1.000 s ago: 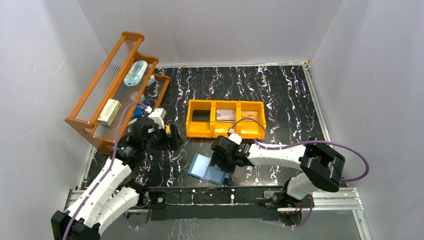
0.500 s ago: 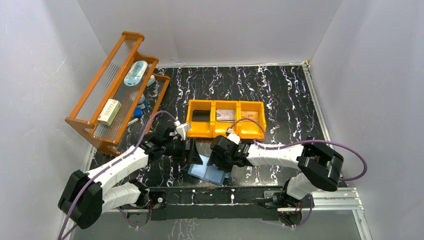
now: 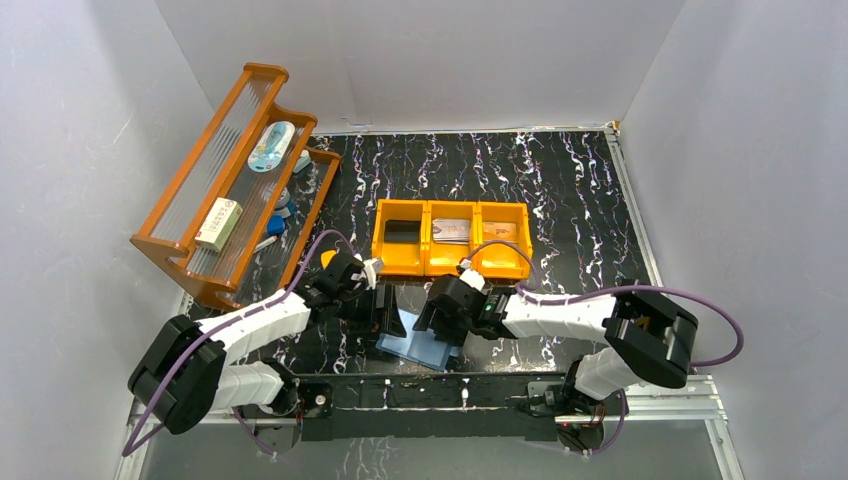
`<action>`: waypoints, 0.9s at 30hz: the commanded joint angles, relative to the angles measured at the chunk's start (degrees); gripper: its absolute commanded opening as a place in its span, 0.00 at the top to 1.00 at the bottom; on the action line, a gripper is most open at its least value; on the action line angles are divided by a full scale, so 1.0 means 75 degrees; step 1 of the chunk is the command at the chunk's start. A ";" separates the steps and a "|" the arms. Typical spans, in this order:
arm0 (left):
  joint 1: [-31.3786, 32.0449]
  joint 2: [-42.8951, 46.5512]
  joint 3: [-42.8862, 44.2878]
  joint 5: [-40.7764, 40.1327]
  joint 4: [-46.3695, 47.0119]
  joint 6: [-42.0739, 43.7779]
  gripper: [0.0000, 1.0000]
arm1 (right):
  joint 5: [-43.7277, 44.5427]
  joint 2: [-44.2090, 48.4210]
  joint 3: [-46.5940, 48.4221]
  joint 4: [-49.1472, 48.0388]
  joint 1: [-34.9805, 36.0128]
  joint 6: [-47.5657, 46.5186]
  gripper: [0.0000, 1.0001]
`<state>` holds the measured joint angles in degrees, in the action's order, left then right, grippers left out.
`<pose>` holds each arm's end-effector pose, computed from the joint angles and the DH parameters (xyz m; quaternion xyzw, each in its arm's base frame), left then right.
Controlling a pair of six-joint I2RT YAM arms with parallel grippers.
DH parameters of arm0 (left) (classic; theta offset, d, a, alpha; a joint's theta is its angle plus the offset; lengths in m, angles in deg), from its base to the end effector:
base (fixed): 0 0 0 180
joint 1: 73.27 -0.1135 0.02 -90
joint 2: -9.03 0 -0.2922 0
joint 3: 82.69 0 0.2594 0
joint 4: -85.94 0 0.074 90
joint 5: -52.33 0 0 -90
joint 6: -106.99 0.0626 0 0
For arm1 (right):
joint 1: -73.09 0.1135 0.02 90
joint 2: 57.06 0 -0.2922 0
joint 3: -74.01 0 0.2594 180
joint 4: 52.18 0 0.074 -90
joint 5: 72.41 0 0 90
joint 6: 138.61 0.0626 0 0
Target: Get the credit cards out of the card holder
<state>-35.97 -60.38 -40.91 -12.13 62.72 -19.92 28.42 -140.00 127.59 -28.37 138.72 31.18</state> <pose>0.1662 -0.1605 0.1655 0.0772 0.9186 -0.3632 0.1350 0.1309 0.2606 0.1679 0.1460 0.9337 0.2737 0.1790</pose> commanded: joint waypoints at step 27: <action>0.0491 0.1878 0.1531 -0.3471 -0.2507 0.0165 0.13 | 0.1178 0.0884 0.1047 0.2198 -0.0224 -0.1391 0.22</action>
<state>-32.26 -55.35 -35.55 -23.54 54.15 -20.71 28.08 -138.84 128.55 -26.44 137.98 28.88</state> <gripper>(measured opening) 0.797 0.717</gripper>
